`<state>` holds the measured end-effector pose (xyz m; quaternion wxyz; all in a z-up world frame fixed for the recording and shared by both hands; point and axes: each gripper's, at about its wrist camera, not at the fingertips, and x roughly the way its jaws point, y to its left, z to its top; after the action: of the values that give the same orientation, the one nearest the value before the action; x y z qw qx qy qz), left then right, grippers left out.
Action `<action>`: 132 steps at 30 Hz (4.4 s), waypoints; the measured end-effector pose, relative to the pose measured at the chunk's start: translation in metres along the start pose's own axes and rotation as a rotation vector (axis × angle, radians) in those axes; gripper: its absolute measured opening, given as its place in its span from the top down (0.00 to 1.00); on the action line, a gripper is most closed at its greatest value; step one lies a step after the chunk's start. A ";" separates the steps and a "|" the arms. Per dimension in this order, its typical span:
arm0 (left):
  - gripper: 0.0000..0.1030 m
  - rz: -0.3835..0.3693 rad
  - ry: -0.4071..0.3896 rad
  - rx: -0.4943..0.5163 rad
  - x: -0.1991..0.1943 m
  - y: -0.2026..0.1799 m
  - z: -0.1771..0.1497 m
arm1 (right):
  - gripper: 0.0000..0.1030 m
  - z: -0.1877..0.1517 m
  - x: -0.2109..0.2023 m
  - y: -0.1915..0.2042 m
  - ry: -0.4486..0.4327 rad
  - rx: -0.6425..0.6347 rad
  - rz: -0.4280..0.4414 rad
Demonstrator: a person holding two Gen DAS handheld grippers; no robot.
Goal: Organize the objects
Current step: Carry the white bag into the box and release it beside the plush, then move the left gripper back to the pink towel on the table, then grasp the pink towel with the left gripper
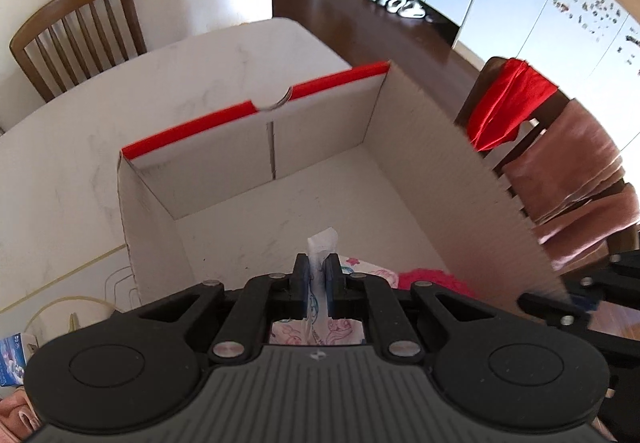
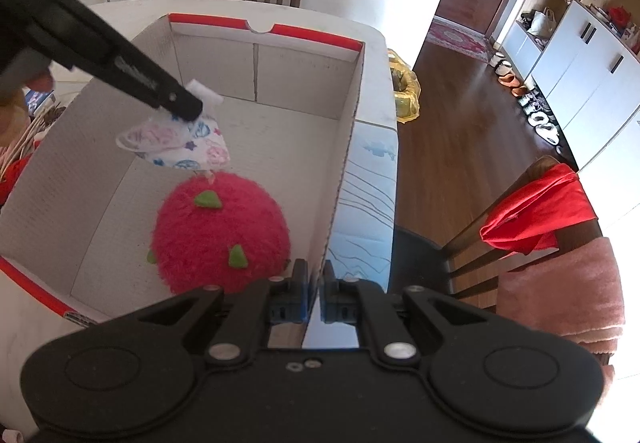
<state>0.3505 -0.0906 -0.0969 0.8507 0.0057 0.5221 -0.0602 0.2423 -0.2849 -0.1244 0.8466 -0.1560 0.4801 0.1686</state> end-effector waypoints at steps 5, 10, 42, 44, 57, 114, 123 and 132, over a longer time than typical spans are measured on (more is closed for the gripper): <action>0.78 0.011 0.022 0.003 0.007 0.001 -0.003 | 0.95 0.000 0.000 0.000 0.000 0.000 0.000; 0.49 -0.007 0.018 -0.022 0.005 0.004 -0.005 | 0.95 0.000 0.000 0.001 0.000 -0.003 0.000; 0.18 0.020 -0.156 -0.114 -0.109 0.034 -0.043 | 0.95 0.003 -0.001 0.003 -0.001 -0.045 -0.001; 0.15 0.028 -0.163 -0.132 -0.115 0.041 -0.050 | 0.95 0.004 -0.001 0.003 0.001 -0.044 -0.002; 0.01 0.137 -0.142 -0.385 -0.144 0.142 -0.115 | 0.94 0.003 0.000 0.005 0.003 -0.058 -0.018; 0.83 0.222 -0.100 -0.606 -0.166 0.226 -0.193 | 0.93 0.003 -0.001 0.007 0.006 -0.063 -0.040; 0.83 0.109 -0.007 -0.519 -0.140 0.221 -0.186 | 0.93 0.003 -0.001 0.007 0.006 -0.064 -0.040; 0.75 0.124 0.060 -0.532 -0.110 0.231 -0.198 | 0.93 0.003 -0.002 0.007 0.006 -0.062 -0.039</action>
<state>0.1502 0.1636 -0.1012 0.8086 -0.1840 0.5431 0.1316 0.2410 -0.2776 -0.1221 0.8431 -0.1920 0.4740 0.1661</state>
